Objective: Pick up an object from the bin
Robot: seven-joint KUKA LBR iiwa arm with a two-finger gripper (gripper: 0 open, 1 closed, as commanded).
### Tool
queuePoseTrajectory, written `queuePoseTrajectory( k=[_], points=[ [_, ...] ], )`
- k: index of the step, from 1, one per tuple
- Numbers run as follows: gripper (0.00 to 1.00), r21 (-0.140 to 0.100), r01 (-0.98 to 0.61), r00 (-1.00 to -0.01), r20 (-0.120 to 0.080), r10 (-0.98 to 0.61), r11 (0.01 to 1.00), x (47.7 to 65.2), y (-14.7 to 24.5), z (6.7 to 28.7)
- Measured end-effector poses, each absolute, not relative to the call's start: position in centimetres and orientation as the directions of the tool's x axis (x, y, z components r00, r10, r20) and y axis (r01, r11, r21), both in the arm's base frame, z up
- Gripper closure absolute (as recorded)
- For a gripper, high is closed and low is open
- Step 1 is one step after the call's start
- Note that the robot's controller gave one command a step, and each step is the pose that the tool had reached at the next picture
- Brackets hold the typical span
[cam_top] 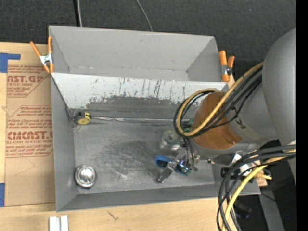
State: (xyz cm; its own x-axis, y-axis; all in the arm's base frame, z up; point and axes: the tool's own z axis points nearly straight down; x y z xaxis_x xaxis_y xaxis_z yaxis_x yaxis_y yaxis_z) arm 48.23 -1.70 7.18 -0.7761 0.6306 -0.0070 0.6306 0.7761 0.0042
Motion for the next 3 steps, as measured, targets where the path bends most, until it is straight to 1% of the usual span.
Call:
queuePoseTrajectory(
  k=[1, 2, 3],
  points=[
    [1.0, 0.004, 0.63, -0.777, -0.003, 0.63, 0.777, 48.2, -1.7, 7.4],
    [1.0, 0.004, 0.629, -0.777, -0.005, 0.629, 0.777, 48.4, -1.6, 14.1],
    [1.0, 0.002, 0.629, -0.778, -0.001, 0.629, 0.778, 48.4, -1.5, 16.3]
  ],
)
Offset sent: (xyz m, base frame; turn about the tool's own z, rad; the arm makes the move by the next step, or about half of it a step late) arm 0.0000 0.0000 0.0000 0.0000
